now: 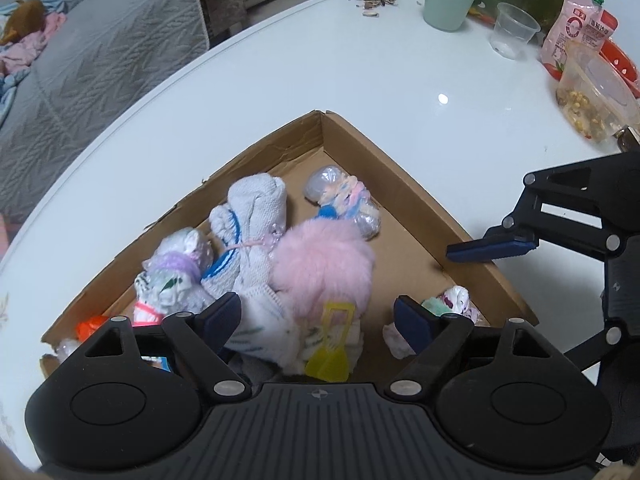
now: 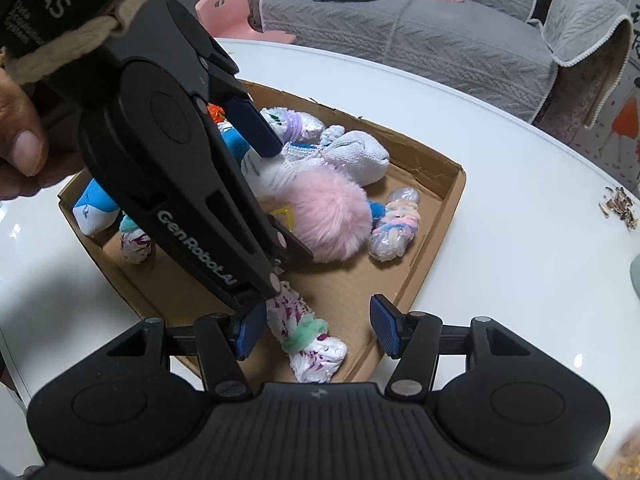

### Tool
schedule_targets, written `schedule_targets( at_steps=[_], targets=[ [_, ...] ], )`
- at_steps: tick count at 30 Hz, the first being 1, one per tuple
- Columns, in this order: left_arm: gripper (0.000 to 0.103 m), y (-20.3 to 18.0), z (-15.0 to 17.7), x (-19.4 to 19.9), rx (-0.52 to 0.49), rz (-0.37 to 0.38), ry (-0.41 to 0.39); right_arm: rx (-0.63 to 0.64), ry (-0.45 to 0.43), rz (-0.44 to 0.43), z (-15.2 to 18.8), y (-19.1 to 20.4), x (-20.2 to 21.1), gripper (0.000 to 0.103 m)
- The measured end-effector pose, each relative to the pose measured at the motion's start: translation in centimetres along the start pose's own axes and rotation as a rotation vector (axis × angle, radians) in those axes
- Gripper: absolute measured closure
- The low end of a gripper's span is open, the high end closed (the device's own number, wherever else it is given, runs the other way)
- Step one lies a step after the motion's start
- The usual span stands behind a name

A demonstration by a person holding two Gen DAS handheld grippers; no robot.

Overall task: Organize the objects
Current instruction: 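Open both tools to release the items and lift them away, then move both tools out of the box to the remaining pile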

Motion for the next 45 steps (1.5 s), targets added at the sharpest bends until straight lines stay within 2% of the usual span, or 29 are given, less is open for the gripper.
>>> schedule_targets(
  at_steps=[13, 16, 18, 20, 24, 29, 33, 36, 43, 45],
  targets=[
    [0.016, -0.4, 1.9, 4.1, 0.016, -0.034, -0.017, -0.023, 0.006, 0.015, 0.3, 2.1, 0.8, 0.044],
    [0.016, -0.6, 2.9, 6.0, 0.043, -0.028, -0.035, -0.037, -0.007, 0.020, 0.4, 2.6, 1.8, 0.041],
    [0.015, -1.2, 4.1, 7.6, 0.033, -0.023, -0.052, -0.033, -0.009, 0.019, 0.8, 3.0, 2.9, 0.035],
    [0.015, -2.1, 5.7, 9.2, 0.019, -0.001, -0.060, -0.037, -0.010, 0.007, 1.5, 3.3, 4.3, 0.028],
    [0.015, -4.2, 9.7, 12.1, -0.026, 0.048, -0.054, -0.052, 0.039, -0.062, 4.3, 4.6, 6.4, 0.028],
    [0.014, -8.1, 14.7, 15.0, -0.079, 0.158, -0.029, -0.033, 0.103, -0.124, 6.8, 6.8, 7.4, 0.032],
    [0.016, -11.2, 17.6, 14.6, -0.077, 0.200, -0.009, -0.018, 0.118, -0.159, 7.6, 8.2, 7.8, 0.032],
    [0.018, -12.6, 19.2, 13.7, -0.075, 0.195, -0.011, 0.012, 0.143, -0.165, 8.7, 9.4, 7.8, 0.042],
    [0.022, -13.5, 20.0, 11.6, -0.076, 0.181, -0.015, 0.037, 0.202, -0.214, 9.7, 10.8, 6.9, 0.044],
    [0.029, -13.5, 20.1, 11.0, -0.066, 0.179, -0.010, 0.036, 0.224, -0.221, 9.9, 11.0, 6.3, 0.044]
  ],
)
Point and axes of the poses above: each gripper's, at about its wrist camera, not at the fingertips, and x roughly against the way its jaws point, y to its left, z to its underside, the point moved 2 cm from there along -x, roughly the way its jaws point, and after that the axes turned 15 degrees about -y, right-handed, at the moved point
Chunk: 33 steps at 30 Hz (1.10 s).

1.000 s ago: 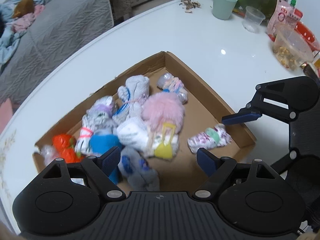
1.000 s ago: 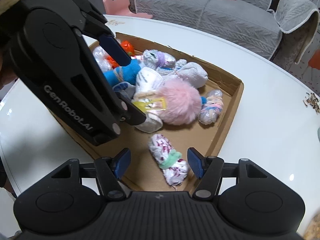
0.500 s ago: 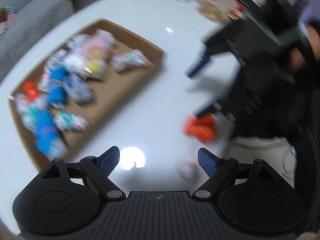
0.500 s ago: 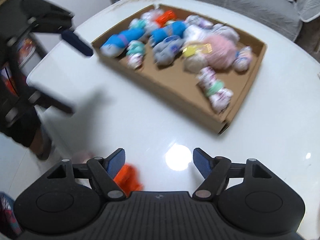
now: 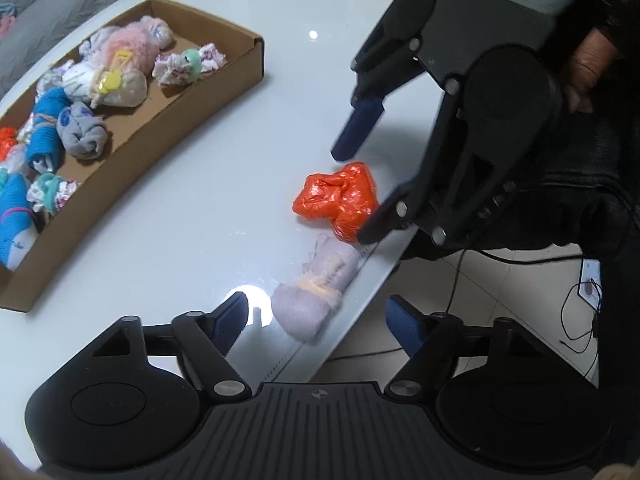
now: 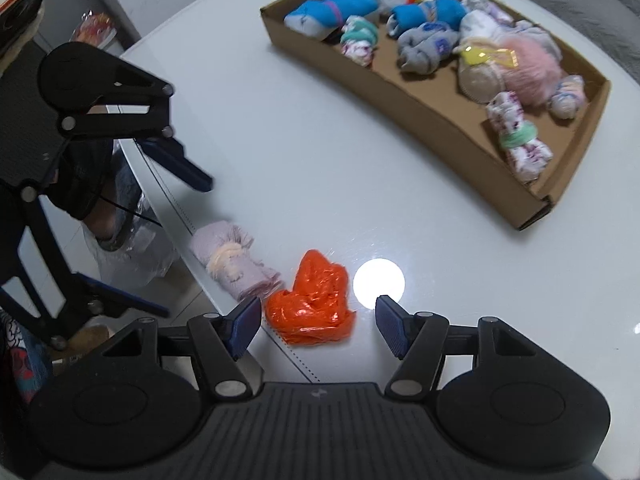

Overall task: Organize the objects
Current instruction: 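Move both tools out of the box to the remaining pile, then grasp the lavender rolled sock with left tool while right tool grasps the orange plastic bundle, then carry both held bundles into the box and lower them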

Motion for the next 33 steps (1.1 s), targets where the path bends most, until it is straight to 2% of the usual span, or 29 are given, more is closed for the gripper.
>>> schedule_targets(
  at_steps=[6, 11, 19, 25, 29, 33],
  targets=[
    [0.051, 0.5, 0.1, -1.3, 0.004, 0.000, 0.014, -0.012, 0.026, -0.006, 0.1, 0.0, -1.1, 0.054],
    [0.055, 0.9, 0.5, -1.5, 0.025, -0.002, 0.017, -0.028, 0.011, -0.003, -0.3, -0.3, -1.2, 0.060],
    [0.058, 1.2, 0.6, -1.4, 0.031, -0.013, 0.006, -0.036, -0.004, 0.023, -0.6, -0.4, -1.1, 0.062],
    [0.059, 3.0, 0.1, -0.4, 0.090, -0.051, 0.009, -0.065, -0.054, 0.042, -0.9, -1.0, 0.0, 0.062],
    [0.059, 4.7, -1.7, 1.6, 0.128, -0.085, -0.045, -0.082, -0.118, 0.069, -1.7, -2.1, 1.5, 0.062],
    [0.058, 7.8, -4.3, 3.9, 0.136, -0.146, -0.130, -0.078, -0.221, 0.140, -2.9, -3.3, 3.2, 0.062]
  ],
)
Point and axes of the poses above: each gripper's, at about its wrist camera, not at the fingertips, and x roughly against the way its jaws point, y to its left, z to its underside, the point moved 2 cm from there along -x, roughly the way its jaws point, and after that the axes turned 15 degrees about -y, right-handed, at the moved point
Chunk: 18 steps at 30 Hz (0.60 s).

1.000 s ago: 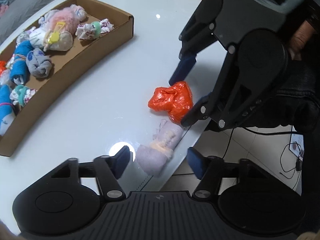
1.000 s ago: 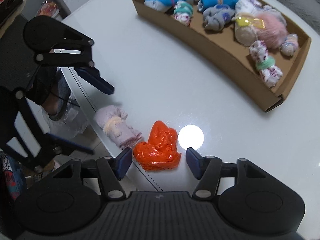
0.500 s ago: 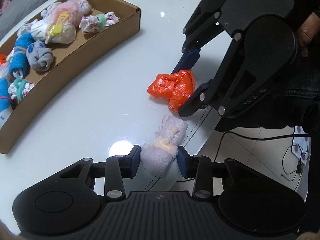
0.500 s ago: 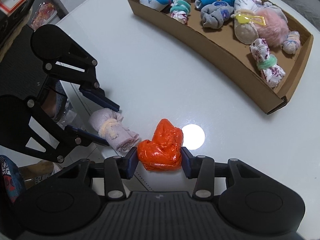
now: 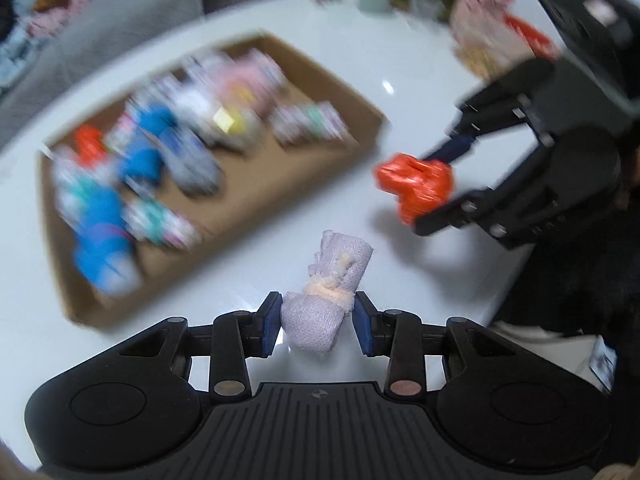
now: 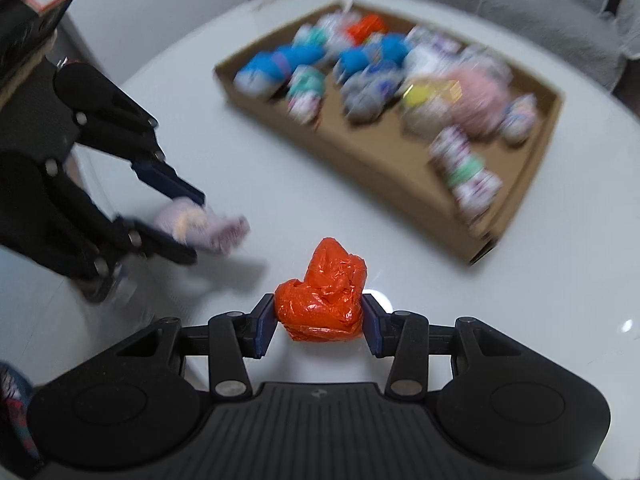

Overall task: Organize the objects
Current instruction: 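Carry both held bundles into the box and lower them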

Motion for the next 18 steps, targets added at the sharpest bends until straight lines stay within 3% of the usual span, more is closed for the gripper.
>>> schedule_targets(
  at_steps=[7, 18],
  targets=[
    [0.058, 4.5, -4.2, -0.3, 0.016, -0.074, -0.072, 0.010, -0.178, 0.037, -3.1, -3.1, 0.6, 0.062],
    [0.058, 5.7, -6.1, -4.5, 0.014, -0.035, -0.090, 0.090, -0.202, 0.031, -6.2, -4.1, -2.9, 0.062]
  ],
)
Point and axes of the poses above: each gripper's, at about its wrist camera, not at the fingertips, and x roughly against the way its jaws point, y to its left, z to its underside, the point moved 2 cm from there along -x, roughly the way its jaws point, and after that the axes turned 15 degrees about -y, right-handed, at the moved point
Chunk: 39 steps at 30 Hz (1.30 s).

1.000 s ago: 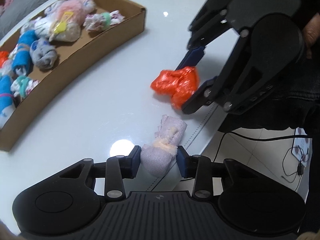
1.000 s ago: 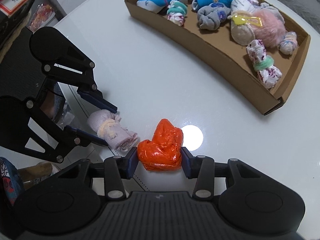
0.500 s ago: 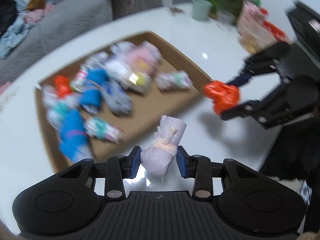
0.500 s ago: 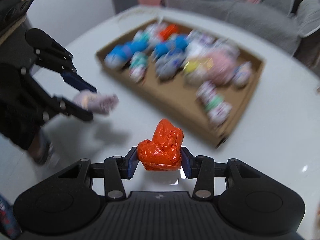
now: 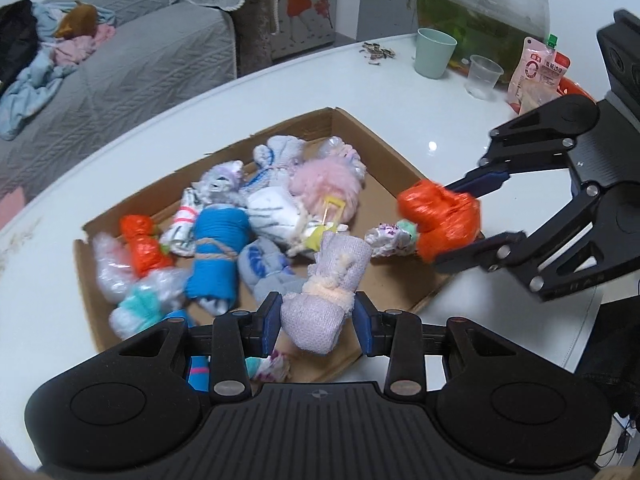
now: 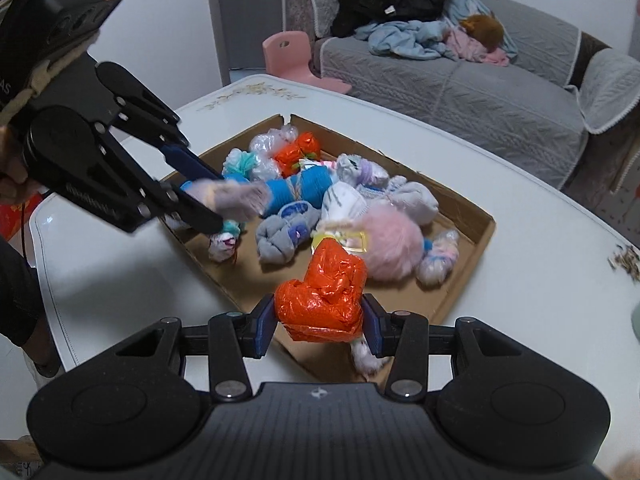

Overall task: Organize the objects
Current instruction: 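Carry both held bundles into the box and lower them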

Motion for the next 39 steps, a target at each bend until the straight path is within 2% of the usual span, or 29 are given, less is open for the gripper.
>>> schedule_targets(
  at_steps=[8, 27, 34, 39],
  targets=[
    [0.058, 0.3, 1.9, -2.2, 0.035, 0.020, 0.035, 0.010, 0.033, -0.054, 0.3, 0.2, -2.0, 0.062],
    [0.058, 0.4, 3.7, -4.4, 0.055, 0.017, 0.095, 0.071, 0.131, -0.072, 1.8, 0.9, -5.2, 0.062],
    [0.058, 0.6, 3.8, -4.9, 0.095, 0.028, 0.100, 0.083, 0.141, -0.078, 1.9, 1.1, -5.7, 0.062],
    [0.058, 0.3, 3.7, -5.6, 0.085, 0.026, 0.107, 0.083, 0.143, -0.081, 1.9, 1.0, -5.9, 0.062]
  ],
)
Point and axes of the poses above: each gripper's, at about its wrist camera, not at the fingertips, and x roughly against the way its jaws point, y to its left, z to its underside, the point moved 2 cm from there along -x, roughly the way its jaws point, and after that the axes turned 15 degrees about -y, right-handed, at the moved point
